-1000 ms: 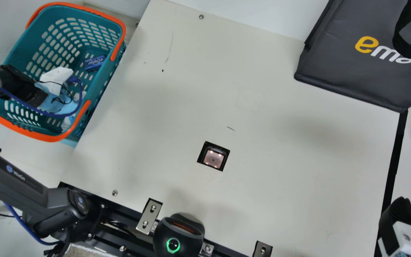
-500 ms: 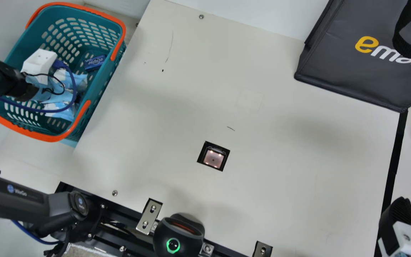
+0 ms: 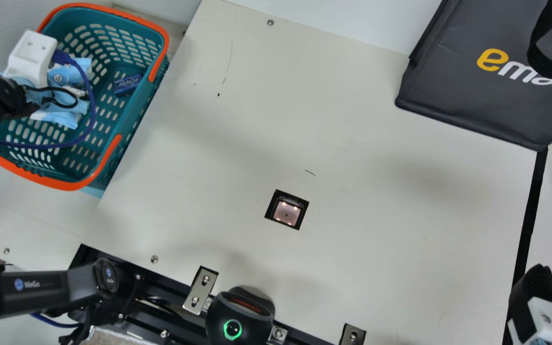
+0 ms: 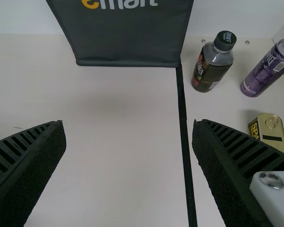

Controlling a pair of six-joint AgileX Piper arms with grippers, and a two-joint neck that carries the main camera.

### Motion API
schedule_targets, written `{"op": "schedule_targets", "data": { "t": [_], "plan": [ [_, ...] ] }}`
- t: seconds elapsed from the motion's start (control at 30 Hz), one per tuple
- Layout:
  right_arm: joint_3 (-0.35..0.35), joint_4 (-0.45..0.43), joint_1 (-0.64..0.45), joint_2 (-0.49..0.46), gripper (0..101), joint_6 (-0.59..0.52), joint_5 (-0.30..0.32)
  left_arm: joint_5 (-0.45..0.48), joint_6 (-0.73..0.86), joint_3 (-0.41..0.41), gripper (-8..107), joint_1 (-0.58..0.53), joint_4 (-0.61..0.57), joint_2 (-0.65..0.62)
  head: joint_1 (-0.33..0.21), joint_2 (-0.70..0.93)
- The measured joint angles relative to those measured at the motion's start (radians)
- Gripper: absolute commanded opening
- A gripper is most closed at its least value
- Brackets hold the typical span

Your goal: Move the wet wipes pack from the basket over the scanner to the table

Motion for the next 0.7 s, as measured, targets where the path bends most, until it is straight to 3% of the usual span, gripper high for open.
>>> {"op": "schedule_targets", "data": {
  "t": [0.7],
  "plan": [
    [0.000, 0.000, 0.000, 0.000, 95, 0.000, 0.000, 0.511, -0.190, -0.269, -8, -0.041, -0.139, -0.135, 0.002, 0.000]
  ]
}}
